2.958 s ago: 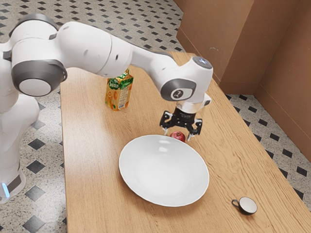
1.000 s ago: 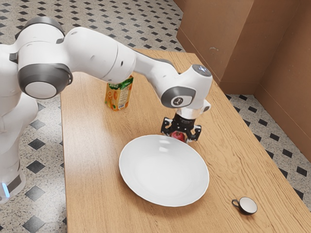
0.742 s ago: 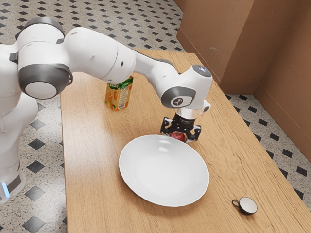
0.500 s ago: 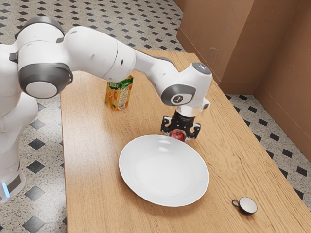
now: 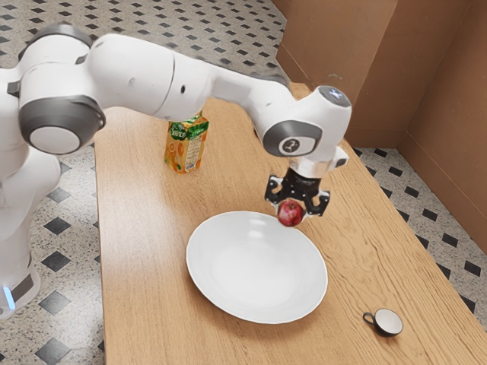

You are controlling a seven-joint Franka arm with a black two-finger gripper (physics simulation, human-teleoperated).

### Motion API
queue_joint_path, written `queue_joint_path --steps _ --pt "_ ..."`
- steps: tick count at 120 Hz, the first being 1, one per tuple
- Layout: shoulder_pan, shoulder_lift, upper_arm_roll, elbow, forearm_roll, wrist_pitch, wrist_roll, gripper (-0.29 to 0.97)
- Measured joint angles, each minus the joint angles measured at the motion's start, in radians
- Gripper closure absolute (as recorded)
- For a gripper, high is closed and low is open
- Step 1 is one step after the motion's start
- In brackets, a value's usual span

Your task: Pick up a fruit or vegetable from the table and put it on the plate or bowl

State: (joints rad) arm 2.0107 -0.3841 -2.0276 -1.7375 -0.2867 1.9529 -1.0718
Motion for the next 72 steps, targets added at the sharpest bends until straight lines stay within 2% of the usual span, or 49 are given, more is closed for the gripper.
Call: queue_joint_path --steps 51,72 --pt "-0.173 0.009 -0.020 0.010 -0.003 -0.084 0.000 0.31" --pt "-0.198 0.004 -0.035 0.001 -0.017 -0.136 0.000 0.29"
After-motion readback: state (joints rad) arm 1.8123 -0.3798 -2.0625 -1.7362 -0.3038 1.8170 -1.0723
